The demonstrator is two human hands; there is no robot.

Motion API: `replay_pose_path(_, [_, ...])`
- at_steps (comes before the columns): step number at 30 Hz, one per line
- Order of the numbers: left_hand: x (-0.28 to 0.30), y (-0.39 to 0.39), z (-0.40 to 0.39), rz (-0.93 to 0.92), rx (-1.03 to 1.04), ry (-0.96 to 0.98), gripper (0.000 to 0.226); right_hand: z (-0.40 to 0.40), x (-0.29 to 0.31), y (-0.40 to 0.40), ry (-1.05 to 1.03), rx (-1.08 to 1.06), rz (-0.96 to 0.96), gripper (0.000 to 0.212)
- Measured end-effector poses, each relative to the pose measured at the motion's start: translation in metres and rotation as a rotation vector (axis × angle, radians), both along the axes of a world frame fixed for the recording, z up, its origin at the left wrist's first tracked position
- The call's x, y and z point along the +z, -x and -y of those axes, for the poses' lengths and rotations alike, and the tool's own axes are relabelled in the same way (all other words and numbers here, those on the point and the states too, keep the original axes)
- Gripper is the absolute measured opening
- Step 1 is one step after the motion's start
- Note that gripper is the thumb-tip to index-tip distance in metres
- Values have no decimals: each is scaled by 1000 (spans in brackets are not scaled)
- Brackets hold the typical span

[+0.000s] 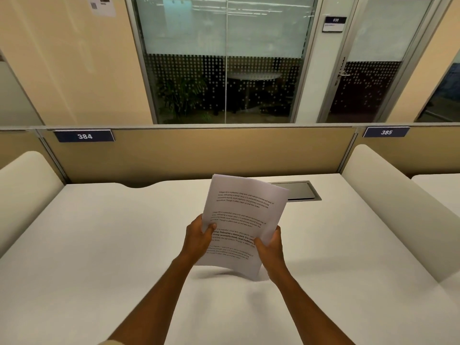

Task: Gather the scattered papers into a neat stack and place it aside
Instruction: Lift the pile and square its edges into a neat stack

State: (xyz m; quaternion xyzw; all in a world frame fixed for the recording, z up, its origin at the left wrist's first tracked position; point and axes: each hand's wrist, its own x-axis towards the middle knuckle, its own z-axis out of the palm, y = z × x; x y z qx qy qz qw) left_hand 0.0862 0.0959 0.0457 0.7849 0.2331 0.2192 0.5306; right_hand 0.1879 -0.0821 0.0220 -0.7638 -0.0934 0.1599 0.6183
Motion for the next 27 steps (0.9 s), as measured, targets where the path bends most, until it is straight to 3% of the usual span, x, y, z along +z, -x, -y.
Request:
replay_pose_path(9, [30,-14,-9,-39,-118,-87,21,10,22,-19,-111,-41,18,51])
replay_pose_path(13, [57,-23,-22,-95,-161,-247,17,20,43,-46,-214,-143,108,79])
replay_pose_path(17, [83,-33,-33,-149,-224,-520,20,29,61,-74,-10,-140,300,103])
replay_pose_path(21, [100,-44,-34,-250,-258,-763,9,31,78,-91,106,95,509,84])
replay_pose_path(27, [111,-55,-19,-300,-312,-867,18,18,99,-89,155,338,492,30])
